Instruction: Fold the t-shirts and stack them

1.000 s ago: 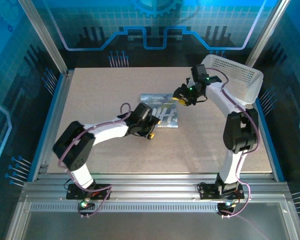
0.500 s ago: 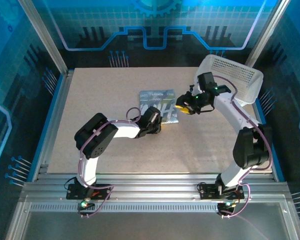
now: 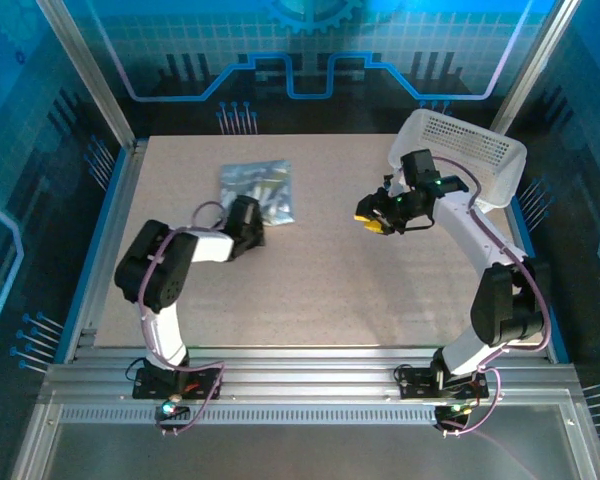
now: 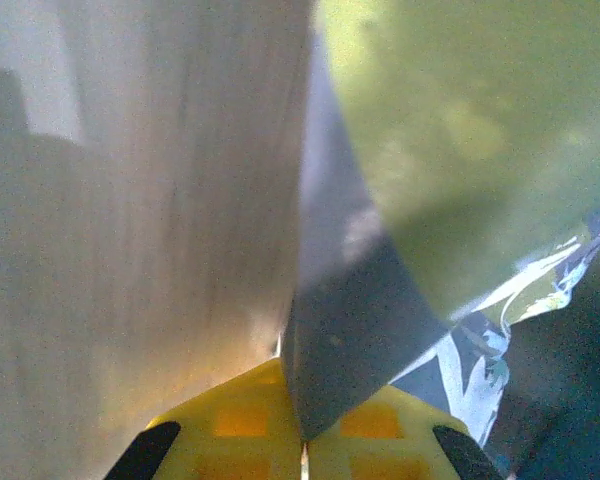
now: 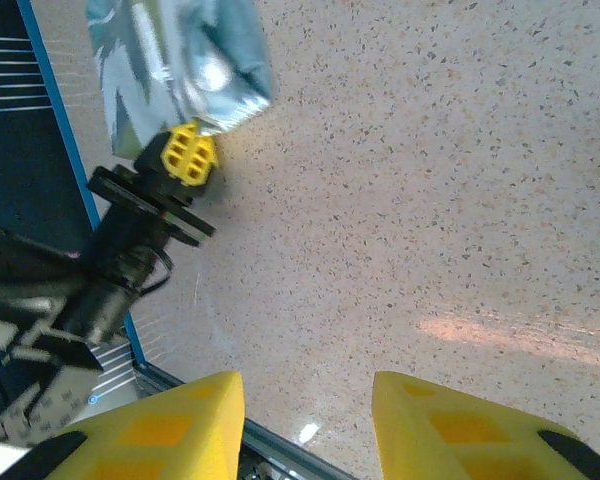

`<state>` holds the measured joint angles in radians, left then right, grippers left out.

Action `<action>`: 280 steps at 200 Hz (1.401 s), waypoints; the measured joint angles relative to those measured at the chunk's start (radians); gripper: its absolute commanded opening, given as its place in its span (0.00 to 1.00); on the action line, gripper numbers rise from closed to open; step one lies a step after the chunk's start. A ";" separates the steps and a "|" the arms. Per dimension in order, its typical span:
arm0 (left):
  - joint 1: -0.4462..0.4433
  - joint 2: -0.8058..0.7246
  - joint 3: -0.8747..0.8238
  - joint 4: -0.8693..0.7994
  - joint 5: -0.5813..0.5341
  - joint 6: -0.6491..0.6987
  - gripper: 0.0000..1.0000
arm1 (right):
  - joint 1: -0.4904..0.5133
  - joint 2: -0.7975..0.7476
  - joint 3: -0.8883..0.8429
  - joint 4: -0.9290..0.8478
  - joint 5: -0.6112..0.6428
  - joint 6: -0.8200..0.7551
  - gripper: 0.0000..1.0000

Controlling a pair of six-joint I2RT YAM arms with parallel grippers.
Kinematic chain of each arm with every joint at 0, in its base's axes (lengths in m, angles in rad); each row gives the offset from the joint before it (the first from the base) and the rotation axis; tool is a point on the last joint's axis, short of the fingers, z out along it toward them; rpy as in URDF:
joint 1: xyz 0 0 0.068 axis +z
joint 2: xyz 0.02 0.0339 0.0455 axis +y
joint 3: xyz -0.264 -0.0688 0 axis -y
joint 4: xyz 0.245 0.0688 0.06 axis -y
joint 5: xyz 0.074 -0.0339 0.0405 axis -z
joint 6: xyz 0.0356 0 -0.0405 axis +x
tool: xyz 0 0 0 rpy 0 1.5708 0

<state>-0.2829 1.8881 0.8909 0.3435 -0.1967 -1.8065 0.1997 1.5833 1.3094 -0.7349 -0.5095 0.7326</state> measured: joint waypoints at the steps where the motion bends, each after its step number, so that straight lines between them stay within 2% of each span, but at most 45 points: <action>1: 0.008 0.000 0.000 0.000 0.004 0.006 0.02 | 0.000 -0.001 0.000 0.000 0.000 0.000 0.40; 32: 0.248 -0.004 -0.003 0.004 0.126 0.180 0.01 | 0.000 -0.014 0.000 -0.005 0.000 0.000 0.40; 56: 0.397 0.066 0.077 0.003 0.290 0.323 0.01 | 0.000 -0.019 0.000 -0.005 0.000 0.004 0.40; 86: 0.505 0.179 0.259 -0.069 0.449 0.510 0.03 | 0.003 -0.019 0.000 -0.005 0.000 0.005 0.40; 118: 0.570 0.220 0.380 -0.202 0.528 0.668 0.11 | 0.007 -0.019 0.000 -0.005 0.002 0.009 0.41; 152: 0.594 0.233 0.427 -0.265 0.576 0.734 0.43 | 0.026 -0.019 0.002 0.000 0.003 0.008 0.44; 178: 0.579 0.223 0.429 -0.279 0.595 0.742 0.59 | 0.038 -0.033 -0.004 0.061 0.001 0.009 0.49; 181: 0.577 0.219 0.427 -0.283 0.595 0.742 0.68 | 0.038 -0.039 -0.007 0.074 0.001 0.009 0.50; 187: 0.572 0.201 0.413 -0.287 0.590 0.737 0.74 | 0.038 -0.055 -0.015 0.101 0.002 0.011 0.51; 190: 0.570 0.188 0.404 -0.290 0.589 0.741 0.93 | 0.038 -0.066 -0.021 0.117 0.003 0.013 0.51; 193: 0.568 0.176 0.394 -0.292 0.582 0.733 0.98 | 0.038 -0.077 -0.026 0.132 0.004 0.013 0.52; 212: 0.556 0.042 0.323 -0.345 0.541 0.735 0.99 | 0.038 -0.172 -0.061 0.236 0.011 0.026 0.58; 237: 0.521 -0.220 0.260 -0.426 0.459 0.746 0.99 | 0.038 -0.295 -0.098 0.355 0.038 0.049 0.68; 240: 0.516 -0.246 0.257 -0.432 0.448 0.751 0.99 | 0.038 -0.305 -0.098 0.364 0.039 0.047 0.72; 244: 0.504 -0.294 0.254 -0.446 0.436 0.757 0.99 | 0.037 -0.315 -0.098 0.373 0.041 0.056 0.93; 247: 0.498 -0.322 0.253 -0.452 0.426 0.761 0.99 | 0.037 -0.322 -0.098 0.383 0.042 0.050 0.99; 280: 0.414 -0.581 0.217 -0.523 0.355 0.797 0.99 | 0.035 -0.343 -0.087 0.403 0.065 0.057 1.00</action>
<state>0.1310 1.3071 1.1080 -0.1799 0.1581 -1.0100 0.2352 1.2404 1.2224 -0.3317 -0.4446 0.7895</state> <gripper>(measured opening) 0.986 0.996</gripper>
